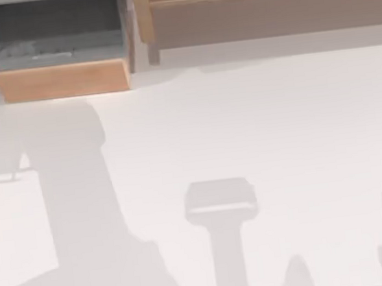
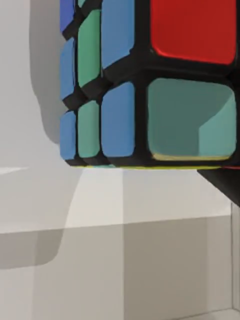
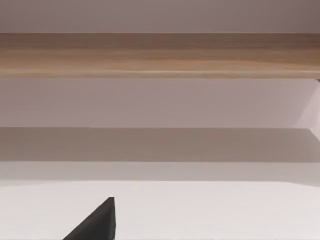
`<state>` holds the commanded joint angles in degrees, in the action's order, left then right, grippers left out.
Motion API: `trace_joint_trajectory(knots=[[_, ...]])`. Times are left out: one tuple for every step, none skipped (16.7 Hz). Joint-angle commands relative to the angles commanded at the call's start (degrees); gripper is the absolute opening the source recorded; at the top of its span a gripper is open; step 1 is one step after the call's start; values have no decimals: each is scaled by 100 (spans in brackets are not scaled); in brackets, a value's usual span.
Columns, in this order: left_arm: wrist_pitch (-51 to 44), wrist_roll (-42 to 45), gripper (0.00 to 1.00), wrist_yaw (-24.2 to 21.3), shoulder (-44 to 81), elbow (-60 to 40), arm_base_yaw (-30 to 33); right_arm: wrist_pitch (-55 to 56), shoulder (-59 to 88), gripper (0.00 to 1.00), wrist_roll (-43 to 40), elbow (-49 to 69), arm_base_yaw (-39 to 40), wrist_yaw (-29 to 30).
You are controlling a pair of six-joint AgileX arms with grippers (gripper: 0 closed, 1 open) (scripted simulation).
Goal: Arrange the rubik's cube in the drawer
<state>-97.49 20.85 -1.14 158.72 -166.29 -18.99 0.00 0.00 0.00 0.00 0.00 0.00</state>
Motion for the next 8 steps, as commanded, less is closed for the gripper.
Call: trace_joint_trajectory(knots=[[0, 0, 0, 0, 0, 0, 0, 0, 0, 100, 0, 0, 0, 0], [0, 0, 0, 0, 0, 0, 0, 0, 0, 100, 0, 0, 0, 0], [0, 0, 0, 0, 0, 0, 0, 0, 0, 100, 0, 0, 0, 0], [0, 0, 0, 0, 0, 0, 0, 0, 0, 100, 0, 0, 0, 0], [0, 0, 8, 0, 0, 0, 0, 0, 0, 100, 0, 0, 0, 0], [0, 0, 15, 0, 0, 0, 0, 0, 0, 100, 0, 0, 0, 0], [0, 0, 23, 0, 0, 0, 0, 0, 0, 100, 0, 0, 0, 0], [0, 0, 30, 0, 0, 0, 0, 0, 0, 100, 0, 0, 0, 0]])
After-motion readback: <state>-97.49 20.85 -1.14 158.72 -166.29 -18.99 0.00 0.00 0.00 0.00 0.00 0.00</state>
